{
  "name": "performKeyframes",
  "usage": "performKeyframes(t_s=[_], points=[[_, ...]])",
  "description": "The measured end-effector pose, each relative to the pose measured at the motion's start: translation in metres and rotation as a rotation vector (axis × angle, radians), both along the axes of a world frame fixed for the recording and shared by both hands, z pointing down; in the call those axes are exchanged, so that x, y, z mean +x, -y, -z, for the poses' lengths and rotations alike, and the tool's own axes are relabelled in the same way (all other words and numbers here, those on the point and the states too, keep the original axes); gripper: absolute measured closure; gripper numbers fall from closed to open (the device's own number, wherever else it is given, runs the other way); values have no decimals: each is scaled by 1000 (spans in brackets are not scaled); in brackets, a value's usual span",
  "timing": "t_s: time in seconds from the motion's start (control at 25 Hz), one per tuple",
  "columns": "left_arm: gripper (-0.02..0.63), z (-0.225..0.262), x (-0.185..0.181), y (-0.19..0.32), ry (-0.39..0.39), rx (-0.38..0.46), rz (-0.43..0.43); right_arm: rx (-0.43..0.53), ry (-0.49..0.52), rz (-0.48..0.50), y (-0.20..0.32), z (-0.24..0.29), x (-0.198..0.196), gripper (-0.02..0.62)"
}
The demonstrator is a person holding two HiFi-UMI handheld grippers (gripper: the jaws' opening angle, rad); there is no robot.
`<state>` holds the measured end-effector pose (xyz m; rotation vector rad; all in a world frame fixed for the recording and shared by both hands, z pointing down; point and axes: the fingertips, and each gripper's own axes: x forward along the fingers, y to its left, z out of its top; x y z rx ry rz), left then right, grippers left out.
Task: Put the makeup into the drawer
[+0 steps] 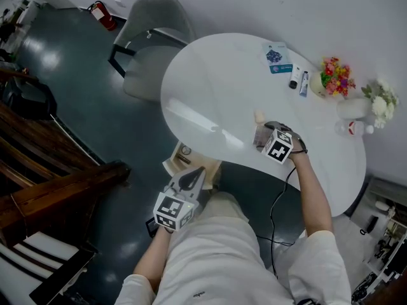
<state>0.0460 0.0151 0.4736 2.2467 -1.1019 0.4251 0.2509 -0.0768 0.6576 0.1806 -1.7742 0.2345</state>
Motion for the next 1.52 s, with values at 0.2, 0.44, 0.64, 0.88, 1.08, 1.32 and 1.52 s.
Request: performKeyframes(t_s=[0.2,0.44,0.64,0.88,1.08,1.32,1.52], points=[[598,3,-8,-5,-5,7,15,9,5,-51,-3,3,1,221],[598,4,-21,-15,-4,10,25,6,48,-159,-9,8,1,221],[598,2,-32,-23,-9,12,26,30,97,-203,-13,25,-19,221],[598,9,-46,-32,-21,26,20,67,123,-169,-27,47,-61,221],[598,13,-67,-43,-24,38,18,85,139,-129,-43,63,-102,221],[598,12,-96,-58,-29,39,13,98,161,-97,-65,74,-151,221],[598,11,-117,-65,-36,39,15,83,178,-89,-86,73,-185,221]])
